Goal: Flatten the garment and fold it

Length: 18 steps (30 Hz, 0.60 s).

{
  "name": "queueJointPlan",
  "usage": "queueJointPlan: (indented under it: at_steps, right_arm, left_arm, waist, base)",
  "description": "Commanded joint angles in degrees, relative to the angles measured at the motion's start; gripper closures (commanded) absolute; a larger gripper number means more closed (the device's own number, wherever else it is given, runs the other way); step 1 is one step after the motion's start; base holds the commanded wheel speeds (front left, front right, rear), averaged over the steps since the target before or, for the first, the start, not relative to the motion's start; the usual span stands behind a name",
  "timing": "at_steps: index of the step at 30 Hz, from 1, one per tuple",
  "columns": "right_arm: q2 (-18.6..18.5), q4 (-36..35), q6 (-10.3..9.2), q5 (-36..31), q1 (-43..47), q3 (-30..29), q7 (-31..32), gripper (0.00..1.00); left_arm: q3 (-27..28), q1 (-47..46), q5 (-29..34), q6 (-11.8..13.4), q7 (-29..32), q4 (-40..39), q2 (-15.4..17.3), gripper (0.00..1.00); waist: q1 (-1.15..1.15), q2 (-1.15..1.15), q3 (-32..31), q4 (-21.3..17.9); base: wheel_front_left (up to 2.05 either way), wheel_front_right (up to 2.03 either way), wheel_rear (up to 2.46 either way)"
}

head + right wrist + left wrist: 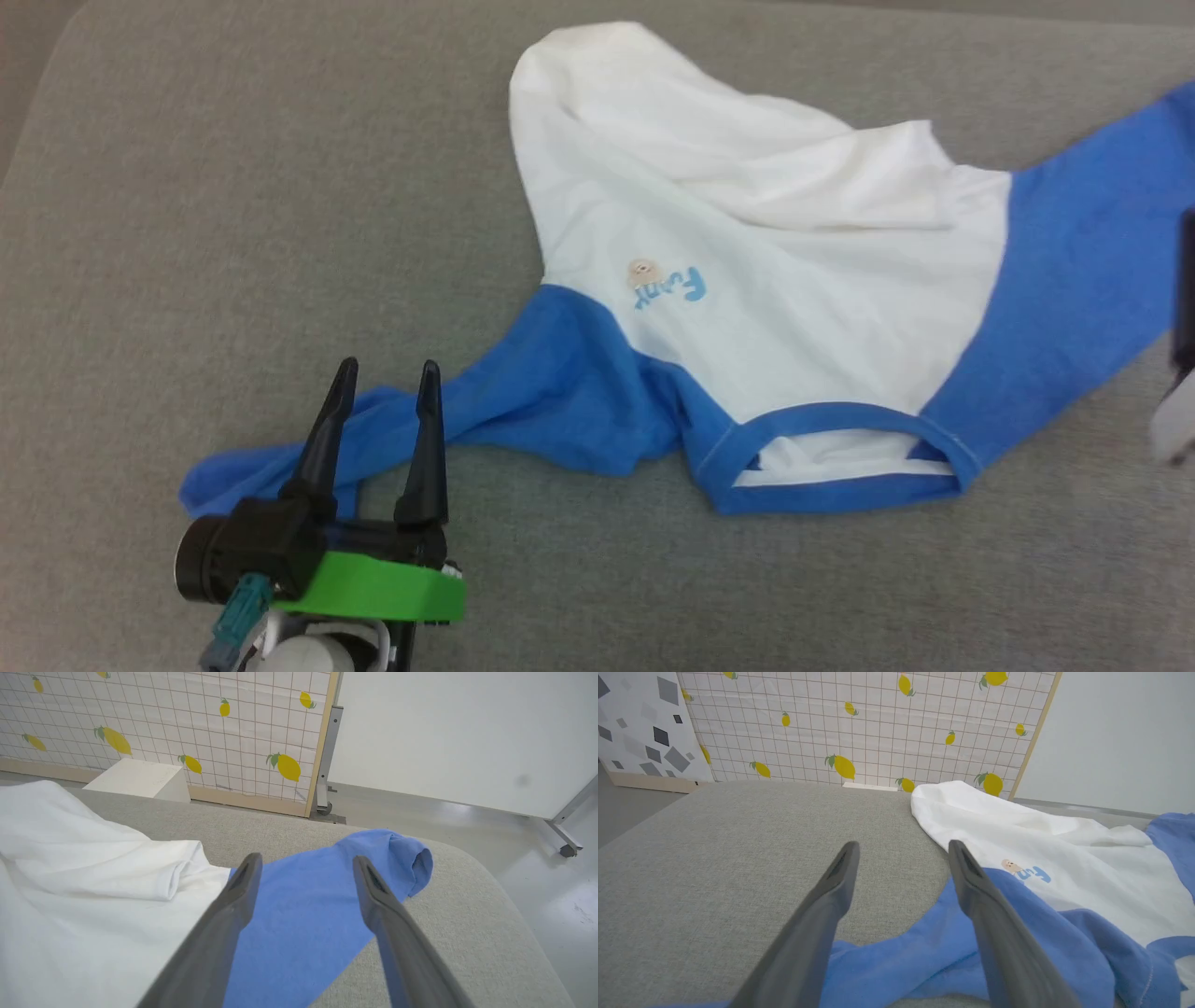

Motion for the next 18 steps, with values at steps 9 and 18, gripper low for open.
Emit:
queueJointPlan:
  at_steps: [9,18]
  right_arm:
    - [8.0,-5.5,-0.1,0.8,17.9,1.9,-8.5,0.0]
    - [8.2,-4.4,-0.1,6.5,21.4,1.0,-10.9,0.0]
  left_arm:
    - [-0.6,4.6,-0.4,1.1,-0.1,0.5,-0.2,0.0]
    - [-0.5,4.5,1.3,0.3,10.1,0.7,5.8,0.0]
  waist:
    - [0.0,0.0,-6.7,-4.4]
    - [0.0,0.0,-7.5,-4.8]
  base:
    - [0.0,0.0,0.0]
    - [0.0,0.0,0.0]
